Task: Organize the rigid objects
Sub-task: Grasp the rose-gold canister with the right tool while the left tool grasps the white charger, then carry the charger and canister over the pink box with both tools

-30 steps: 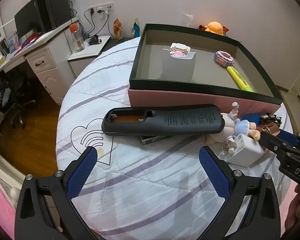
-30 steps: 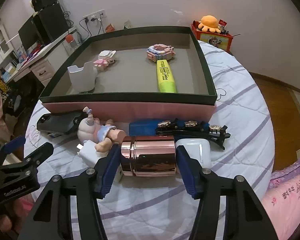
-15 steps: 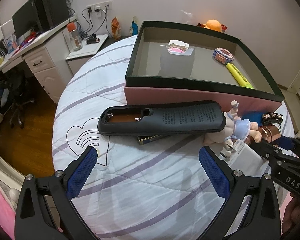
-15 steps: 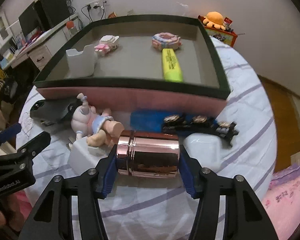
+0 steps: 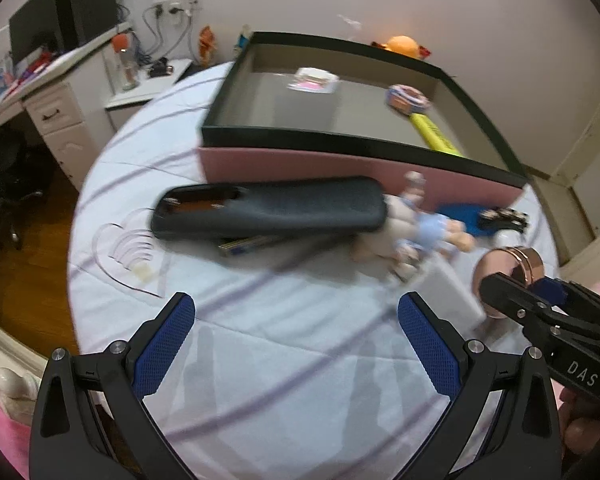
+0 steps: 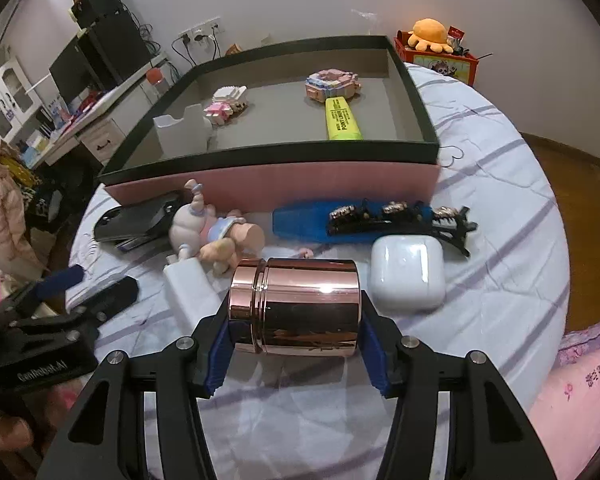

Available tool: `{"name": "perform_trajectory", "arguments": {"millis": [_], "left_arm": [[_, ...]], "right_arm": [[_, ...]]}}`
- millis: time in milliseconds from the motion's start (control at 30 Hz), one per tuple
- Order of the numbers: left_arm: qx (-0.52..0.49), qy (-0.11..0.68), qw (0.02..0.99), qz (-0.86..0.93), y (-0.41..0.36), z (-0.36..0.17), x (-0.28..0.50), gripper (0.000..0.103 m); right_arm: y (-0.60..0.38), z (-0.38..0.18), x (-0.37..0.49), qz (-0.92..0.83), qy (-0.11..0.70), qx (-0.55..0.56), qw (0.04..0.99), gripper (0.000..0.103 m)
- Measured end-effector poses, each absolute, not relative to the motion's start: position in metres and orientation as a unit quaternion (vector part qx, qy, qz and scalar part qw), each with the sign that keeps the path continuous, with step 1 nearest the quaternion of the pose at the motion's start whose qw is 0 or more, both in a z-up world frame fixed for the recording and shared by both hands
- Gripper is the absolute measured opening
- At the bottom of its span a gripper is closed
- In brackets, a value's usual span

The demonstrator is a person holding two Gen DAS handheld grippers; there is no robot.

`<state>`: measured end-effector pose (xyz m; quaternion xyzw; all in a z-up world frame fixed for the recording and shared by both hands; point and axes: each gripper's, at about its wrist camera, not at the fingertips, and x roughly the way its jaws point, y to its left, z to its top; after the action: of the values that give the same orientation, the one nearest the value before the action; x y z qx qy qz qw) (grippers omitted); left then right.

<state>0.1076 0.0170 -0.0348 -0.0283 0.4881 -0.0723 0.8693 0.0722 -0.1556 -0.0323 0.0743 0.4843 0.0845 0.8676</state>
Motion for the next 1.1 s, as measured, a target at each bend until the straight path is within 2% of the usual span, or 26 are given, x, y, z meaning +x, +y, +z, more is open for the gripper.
{"name": "perform_trajectory", "arguments": {"millis": [367,633,700,733,767,867,933,967,1000,1100], "left_arm": [[-0.034,0.505,0.859,-0.078,-0.032,-0.045,0.112,0.102],[-0.067,0.495,0.862,-0.087,-0.040,-0.056,0.120,0.101],[-0.069,0.491,0.863,-0.098,-0.044,-0.055,0.121,0.092],[-0.071,0.488,0.864,-0.107,-0.047,-0.054,0.120,0.084],[-0.076,0.486,0.862,-0.119,-0.048,-0.053,0.120,0.071],[-0.076,0.485,0.858,-0.149,-0.056,-0.050,0.118,0.051],[-0.072,0.486,0.857,-0.157,-0.060,-0.050,0.116,0.044],[-0.073,0.487,0.855,-0.164,-0.061,-0.051,0.116,0.032],[-0.075,0.492,0.851,-0.170,-0.062,-0.051,0.116,0.025],[-0.066,0.495,0.849,-0.174,-0.062,-0.053,0.112,0.023]], "right_arm": [[-0.183,-0.020,0.051,0.063,0.465,0.070,0.880,0.056],[-0.198,-0.023,0.050,0.064,0.464,0.081,0.880,0.056],[-0.199,-0.023,0.050,0.064,0.463,0.084,0.880,0.056],[-0.200,-0.024,0.050,0.064,0.463,0.085,0.880,0.056],[-0.200,-0.024,0.050,0.064,0.463,0.087,0.880,0.056],[-0.201,-0.024,0.050,0.063,0.463,0.089,0.880,0.056],[-0.200,-0.023,0.049,0.062,0.462,0.088,0.880,0.056],[-0.200,-0.022,0.049,0.062,0.462,0.088,0.880,0.056],[-0.200,-0.022,0.049,0.062,0.462,0.088,0.880,0.056],[-0.199,-0.022,0.048,0.063,0.462,0.088,0.880,0.056]]}}
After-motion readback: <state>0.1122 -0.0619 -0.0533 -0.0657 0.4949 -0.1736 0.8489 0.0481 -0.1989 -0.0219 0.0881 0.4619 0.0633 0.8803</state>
